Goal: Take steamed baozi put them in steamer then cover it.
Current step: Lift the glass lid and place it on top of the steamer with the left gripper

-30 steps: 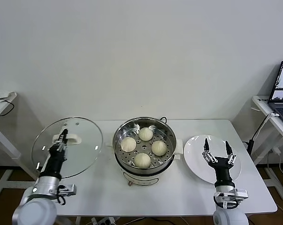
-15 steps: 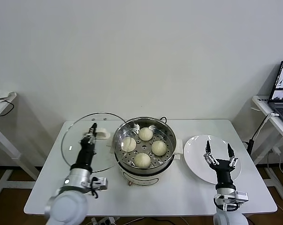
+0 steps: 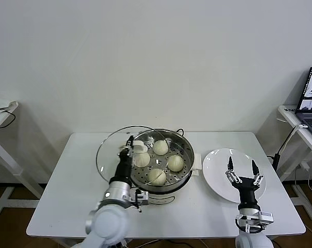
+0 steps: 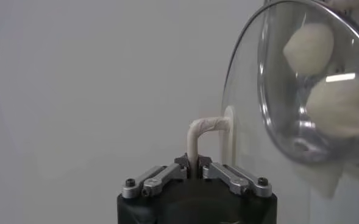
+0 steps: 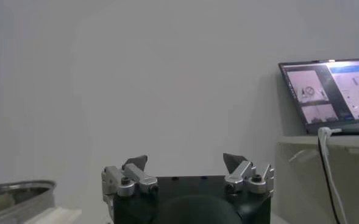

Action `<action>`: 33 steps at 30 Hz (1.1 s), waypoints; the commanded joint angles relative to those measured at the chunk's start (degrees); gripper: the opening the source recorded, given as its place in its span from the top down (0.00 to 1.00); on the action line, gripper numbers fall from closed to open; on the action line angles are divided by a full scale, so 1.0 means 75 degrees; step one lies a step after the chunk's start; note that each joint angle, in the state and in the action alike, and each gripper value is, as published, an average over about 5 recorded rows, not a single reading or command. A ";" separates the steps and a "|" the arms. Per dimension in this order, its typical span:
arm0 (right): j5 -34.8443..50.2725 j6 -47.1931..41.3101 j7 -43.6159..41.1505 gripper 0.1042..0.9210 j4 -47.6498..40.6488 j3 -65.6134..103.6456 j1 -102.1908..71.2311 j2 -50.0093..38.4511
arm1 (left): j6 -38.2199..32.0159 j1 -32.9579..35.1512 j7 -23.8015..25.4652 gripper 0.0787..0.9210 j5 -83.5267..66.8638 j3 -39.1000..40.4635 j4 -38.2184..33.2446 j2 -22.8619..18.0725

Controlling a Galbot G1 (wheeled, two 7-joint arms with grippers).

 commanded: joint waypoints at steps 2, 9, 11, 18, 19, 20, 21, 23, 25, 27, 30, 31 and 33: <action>-0.0050 -0.0003 -0.0006 0.12 -0.0111 0.0001 0.0048 0.0026 | 0.0489 -0.0833 0.0157 0.87 0.0409 0.1076 0.0822 -0.0730; -0.0099 0.0001 -0.0005 0.12 -0.0162 -0.0003 0.0057 0.0035 | 0.0493 -0.1025 0.0157 0.87 0.0595 0.1162 0.1268 -0.1145; -0.0109 0.0004 -0.0004 0.12 -0.0162 0.0002 0.0048 0.0039 | 0.0473 -0.1048 0.0141 0.87 0.0646 0.1167 0.1393 -0.1243; -0.0167 0.0004 0.0003 0.12 -0.0160 -0.0006 0.0037 0.0063 | 0.0408 -0.1043 0.0116 0.87 0.0882 0.1133 0.1703 -0.1503; -0.0178 0.0003 0.0003 0.12 -0.0161 -0.0011 0.0038 0.0067 | 0.0397 -0.1034 0.0116 0.87 0.0907 0.1129 0.1735 -0.1542; -0.0188 0.0003 0.0003 0.12 -0.0165 -0.0017 0.0040 0.0070 | 0.0389 -0.1028 0.0114 0.87 0.0930 0.1123 0.1769 -0.1584; -0.0197 0.0003 0.0003 0.12 -0.0169 -0.0022 0.0041 0.0074 | 0.0377 -0.1025 0.0111 0.87 0.0959 0.1112 0.1805 -0.1627; -0.0219 0.0004 0.0003 0.12 -0.0177 -0.0034 0.0040 0.0083 | 0.0353 -0.1035 0.0110 0.87 0.1008 0.1085 0.1871 -0.1702; -0.0238 0.0006 0.0001 0.12 -0.0180 -0.0045 0.0032 0.0087 | 0.0343 -0.1057 0.0109 0.87 0.1033 0.1067 0.1916 -0.1740; -0.0249 0.0014 0.0000 0.12 -0.0183 -0.0047 0.0023 0.0086 | 0.0335 -0.1074 0.0108 0.87 0.1051 0.1059 0.1950 -0.1751; -0.0254 0.0026 -0.0003 0.12 -0.0195 -0.0040 0.0016 0.0079 | 0.0320 -0.1075 0.0102 0.87 0.1086 0.1039 0.2003 -0.1767; -0.0254 0.0028 -0.0003 0.12 -0.0199 -0.0039 0.0017 0.0075 | 0.0315 -0.1072 0.0099 0.87 0.1096 0.1029 0.2019 -0.1778; -0.0255 0.0029 -0.0005 0.12 -0.0204 -0.0040 0.0020 0.0071 | 0.0304 -0.1070 0.0092 0.87 0.1118 0.1006 0.2049 -0.1799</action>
